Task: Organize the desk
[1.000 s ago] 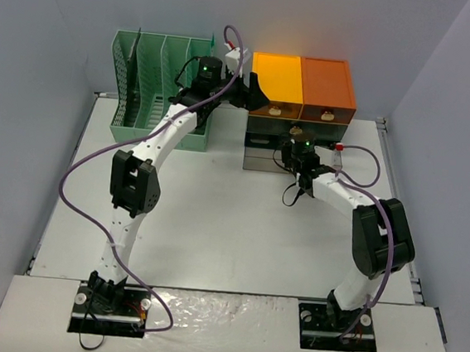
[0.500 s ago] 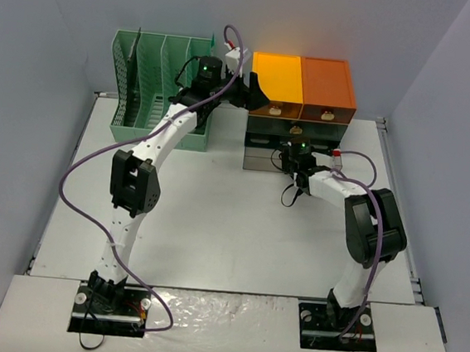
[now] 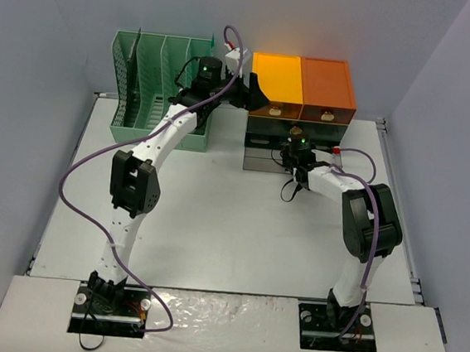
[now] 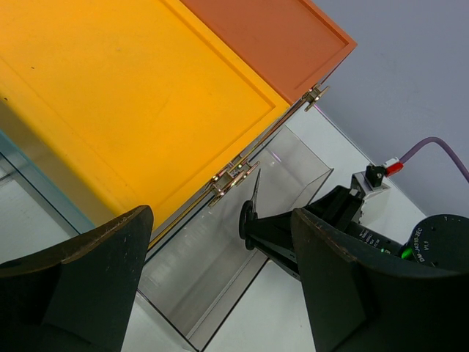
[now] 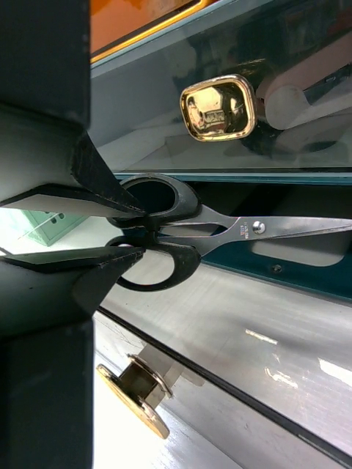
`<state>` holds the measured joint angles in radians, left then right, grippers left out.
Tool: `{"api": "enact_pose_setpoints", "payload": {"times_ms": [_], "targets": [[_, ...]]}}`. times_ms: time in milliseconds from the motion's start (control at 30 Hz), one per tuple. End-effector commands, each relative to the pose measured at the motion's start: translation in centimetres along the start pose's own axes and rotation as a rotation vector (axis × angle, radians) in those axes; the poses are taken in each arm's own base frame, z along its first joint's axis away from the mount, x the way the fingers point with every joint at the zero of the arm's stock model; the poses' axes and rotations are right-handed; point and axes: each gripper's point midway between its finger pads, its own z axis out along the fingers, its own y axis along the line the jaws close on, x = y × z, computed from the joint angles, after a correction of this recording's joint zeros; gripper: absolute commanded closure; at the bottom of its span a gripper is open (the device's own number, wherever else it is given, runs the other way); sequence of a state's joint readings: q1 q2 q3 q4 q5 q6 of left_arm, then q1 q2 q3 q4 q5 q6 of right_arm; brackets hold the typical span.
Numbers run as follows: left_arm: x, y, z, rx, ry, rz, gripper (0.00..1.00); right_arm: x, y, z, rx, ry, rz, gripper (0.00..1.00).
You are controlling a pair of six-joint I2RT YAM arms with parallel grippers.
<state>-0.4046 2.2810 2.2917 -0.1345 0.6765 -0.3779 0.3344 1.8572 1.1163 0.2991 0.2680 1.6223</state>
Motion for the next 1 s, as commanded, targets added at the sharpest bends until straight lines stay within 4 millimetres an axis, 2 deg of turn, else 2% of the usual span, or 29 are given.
{"api": "enact_pose_setpoints", "payload": {"times_ms": [0,133,233,300,467,633,733,867,967], "targets": [[-2.4,-1.3,-1.9,-0.001,-0.021,0.016,0.27,-0.6,3.3,-0.5,-0.064,-0.019,0.026,0.74],[-2.3,-1.3,-1.8,-0.001,-0.02,0.015,0.27,-0.4,3.7,-0.6,-0.07,-0.012,0.013,0.54],[-2.3,-1.2,-1.8,0.0,-0.019,0.013,0.27,-0.3,4.4,-0.9,-0.08,-0.005,0.005,0.46],[-2.2,-1.2,-1.7,0.0,-0.018,0.012,0.27,-0.2,5.1,-1.3,-0.095,0.002,-0.001,0.45],[-2.1,-1.0,-1.5,-0.001,-0.015,0.007,0.27,0.5,8.0,-4.0,-0.16,0.03,-0.066,0.43],[-1.8,-0.8,-1.3,-0.001,-0.011,0.0,0.27,-0.5,8.5,-6.9,-0.157,0.0,-0.254,0.41],[-1.7,-0.8,-1.3,-0.001,-0.006,0.003,0.27,-1.6,6.7,-8.2,-0.104,-0.026,-0.391,0.41],[-1.7,-0.6,-1.3,-0.003,-0.005,0.003,0.27,-3.3,1.3,-9.9,0.029,-0.056,-0.466,0.44],[-1.7,-0.5,-1.2,-0.005,-0.005,0.001,0.27,-3.7,-2.3,-10.5,0.097,-0.041,-0.432,0.49]]}}
